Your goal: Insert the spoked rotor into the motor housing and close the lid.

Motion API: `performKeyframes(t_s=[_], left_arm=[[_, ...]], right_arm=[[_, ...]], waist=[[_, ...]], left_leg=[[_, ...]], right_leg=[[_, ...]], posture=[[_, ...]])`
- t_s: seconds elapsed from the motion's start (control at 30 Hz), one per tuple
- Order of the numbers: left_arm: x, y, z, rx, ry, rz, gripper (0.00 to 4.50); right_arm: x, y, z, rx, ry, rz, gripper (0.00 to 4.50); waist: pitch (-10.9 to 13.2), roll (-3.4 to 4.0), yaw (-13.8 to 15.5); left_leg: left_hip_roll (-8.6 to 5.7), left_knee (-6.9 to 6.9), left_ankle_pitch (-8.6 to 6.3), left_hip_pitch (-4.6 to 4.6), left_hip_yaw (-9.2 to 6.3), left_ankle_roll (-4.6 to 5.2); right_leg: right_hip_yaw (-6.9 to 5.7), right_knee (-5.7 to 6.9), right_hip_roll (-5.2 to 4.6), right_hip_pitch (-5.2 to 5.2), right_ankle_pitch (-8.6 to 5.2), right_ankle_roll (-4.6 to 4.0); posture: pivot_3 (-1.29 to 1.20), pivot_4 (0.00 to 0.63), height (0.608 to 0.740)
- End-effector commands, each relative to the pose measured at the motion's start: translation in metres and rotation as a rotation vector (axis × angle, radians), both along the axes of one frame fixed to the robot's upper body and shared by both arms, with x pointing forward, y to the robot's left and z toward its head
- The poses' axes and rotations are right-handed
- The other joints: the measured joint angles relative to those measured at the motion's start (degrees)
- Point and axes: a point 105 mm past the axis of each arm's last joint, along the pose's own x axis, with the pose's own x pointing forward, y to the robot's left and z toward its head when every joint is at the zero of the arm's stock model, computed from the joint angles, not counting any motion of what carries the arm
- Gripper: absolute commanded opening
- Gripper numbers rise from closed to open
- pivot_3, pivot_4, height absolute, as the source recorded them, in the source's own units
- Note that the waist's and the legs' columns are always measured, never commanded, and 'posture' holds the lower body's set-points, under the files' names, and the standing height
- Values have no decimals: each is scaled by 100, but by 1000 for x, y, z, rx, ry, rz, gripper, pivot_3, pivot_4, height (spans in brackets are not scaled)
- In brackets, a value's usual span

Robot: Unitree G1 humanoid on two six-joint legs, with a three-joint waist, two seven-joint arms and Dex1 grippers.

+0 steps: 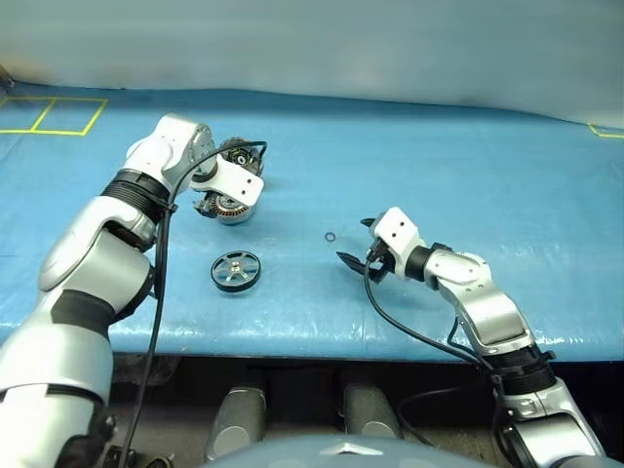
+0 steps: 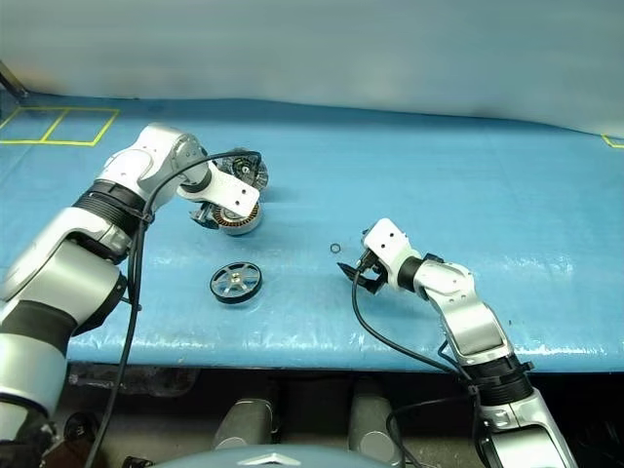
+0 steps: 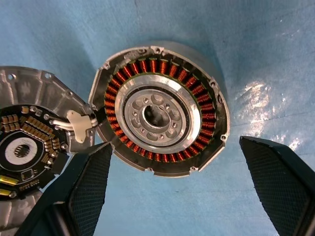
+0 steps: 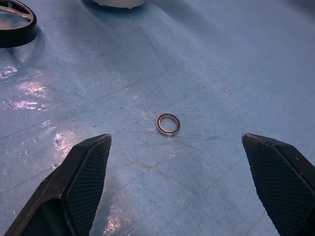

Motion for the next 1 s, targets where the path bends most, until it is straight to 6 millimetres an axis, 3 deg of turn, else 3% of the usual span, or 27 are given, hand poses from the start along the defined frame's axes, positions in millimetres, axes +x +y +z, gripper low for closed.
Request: performKeyframes(t_s=[0.03,0.6,0.93,1.0], left_arm=[[1,-1,3,-13,-2,2,4500],[-3,1,-34,-23,67,50,4500],[-4,-2,-40,-21,87,51,4500],[-5,-2,-43,-27,91,64,4115]], right_arm=[[1,1,13,13,-48,0,4483],[0,6,20,27,-79,-2,4483],[-2,5,19,25,-78,-9,4483],[-2,5,19,26,-80,-11,4500]], waist=[[0,-1,3],[1,-1,0],[0,-1,4],[0,-1,0]], left_leg=[[-1,5,0,-4,-1,1],[-3,23,0,-6,-4,1],[-3,25,0,5,-4,1],[-3,27,0,8,-4,1]], right_leg=[[0,0,0,0,1,2],[0,6,1,4,12,18],[1,8,1,14,13,19],[1,10,1,17,13,20]], posture=[[0,150,740],[0,150,740],[0,150,740],[0,150,740]])
